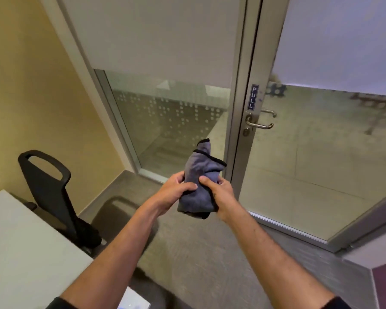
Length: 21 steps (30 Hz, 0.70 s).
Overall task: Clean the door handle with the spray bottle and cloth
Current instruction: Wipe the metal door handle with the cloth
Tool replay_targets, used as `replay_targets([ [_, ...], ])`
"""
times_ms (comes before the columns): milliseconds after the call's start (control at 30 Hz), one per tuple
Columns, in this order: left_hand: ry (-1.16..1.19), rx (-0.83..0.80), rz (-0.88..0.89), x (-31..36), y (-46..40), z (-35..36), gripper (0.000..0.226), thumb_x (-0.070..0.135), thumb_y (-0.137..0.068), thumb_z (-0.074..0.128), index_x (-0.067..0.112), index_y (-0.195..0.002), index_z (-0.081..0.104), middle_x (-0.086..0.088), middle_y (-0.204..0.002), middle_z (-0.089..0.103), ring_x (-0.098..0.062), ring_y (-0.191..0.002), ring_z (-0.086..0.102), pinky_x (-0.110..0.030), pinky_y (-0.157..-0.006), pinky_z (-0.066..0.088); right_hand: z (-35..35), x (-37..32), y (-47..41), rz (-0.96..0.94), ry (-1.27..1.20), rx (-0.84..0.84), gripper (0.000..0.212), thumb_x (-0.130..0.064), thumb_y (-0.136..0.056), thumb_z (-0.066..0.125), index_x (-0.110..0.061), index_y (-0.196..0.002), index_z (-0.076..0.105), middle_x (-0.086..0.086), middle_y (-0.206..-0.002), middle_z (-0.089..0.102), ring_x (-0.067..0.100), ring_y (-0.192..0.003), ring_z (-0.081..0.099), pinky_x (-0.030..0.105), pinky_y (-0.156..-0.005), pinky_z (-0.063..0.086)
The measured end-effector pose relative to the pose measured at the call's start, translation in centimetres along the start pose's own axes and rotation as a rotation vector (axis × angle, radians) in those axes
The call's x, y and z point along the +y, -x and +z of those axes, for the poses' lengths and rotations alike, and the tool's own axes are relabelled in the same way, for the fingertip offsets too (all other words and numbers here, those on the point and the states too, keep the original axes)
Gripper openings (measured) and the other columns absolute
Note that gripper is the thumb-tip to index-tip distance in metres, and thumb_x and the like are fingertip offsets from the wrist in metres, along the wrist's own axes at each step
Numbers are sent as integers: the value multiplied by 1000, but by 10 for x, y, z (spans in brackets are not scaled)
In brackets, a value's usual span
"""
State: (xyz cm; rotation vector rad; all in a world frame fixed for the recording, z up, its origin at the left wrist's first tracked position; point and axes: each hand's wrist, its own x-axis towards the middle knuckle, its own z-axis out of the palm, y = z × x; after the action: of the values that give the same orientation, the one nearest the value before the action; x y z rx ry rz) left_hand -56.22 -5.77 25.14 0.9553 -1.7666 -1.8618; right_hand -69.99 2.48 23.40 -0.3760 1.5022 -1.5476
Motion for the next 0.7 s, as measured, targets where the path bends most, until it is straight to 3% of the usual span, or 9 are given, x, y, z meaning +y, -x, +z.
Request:
replay_targets([
  [133,-33,-103,30,10,-50,16,44,10,-73,71,10,-117,68,-7,-112,76,-18,-103,69,-31,-89,56,-26,-17,-33,-2,-126,61,22,-12,-81,79,-8,-102,70,14,-100,77,32,-95,74,50,-90,58],
  [233,-45,-159,58,17,-94,26,51,9,-73,71,1,-123,64,-17,-121,71,-21,-106,66,-39,-97,52,-42,-32,-62,42,-243,85,13,-9,-86,73,-11,-98,71,18,-104,76,34,-94,73,51,-92,57],
  [300,-65,-215,69,24,-126,32,51,8,-74,70,0,-124,64,-21,-126,69,-21,-107,66,-40,-99,51,-52,-42,-82,95,-336,63,22,-10,-90,68,-6,-112,69,24,-112,72,40,-104,70,56,-98,53],
  [400,-68,-338,73,38,-176,37,53,5,-75,71,3,-127,64,-15,-128,70,-18,-108,68,-35,-97,54,-66,-56,-110,144,-438,19,40,-14,-91,64,2,-127,62,30,-122,67,43,-116,64,54,-106,47],
  [600,-116,-517,66,72,-270,48,56,6,-76,75,19,-129,64,0,-125,74,-18,-113,70,-30,-94,56,-87,-90,-160,62,-607,-29,51,-16,-85,66,7,-130,58,29,-128,64,41,-125,58,48,-109,44],
  [700,-167,-592,78,88,-313,59,49,10,-80,76,30,-124,66,3,-118,76,-15,-108,71,-28,-90,58,-102,-100,-191,13,-601,59,50,-21,-91,64,4,-133,55,27,-128,65,40,-124,60,50,-109,44],
])
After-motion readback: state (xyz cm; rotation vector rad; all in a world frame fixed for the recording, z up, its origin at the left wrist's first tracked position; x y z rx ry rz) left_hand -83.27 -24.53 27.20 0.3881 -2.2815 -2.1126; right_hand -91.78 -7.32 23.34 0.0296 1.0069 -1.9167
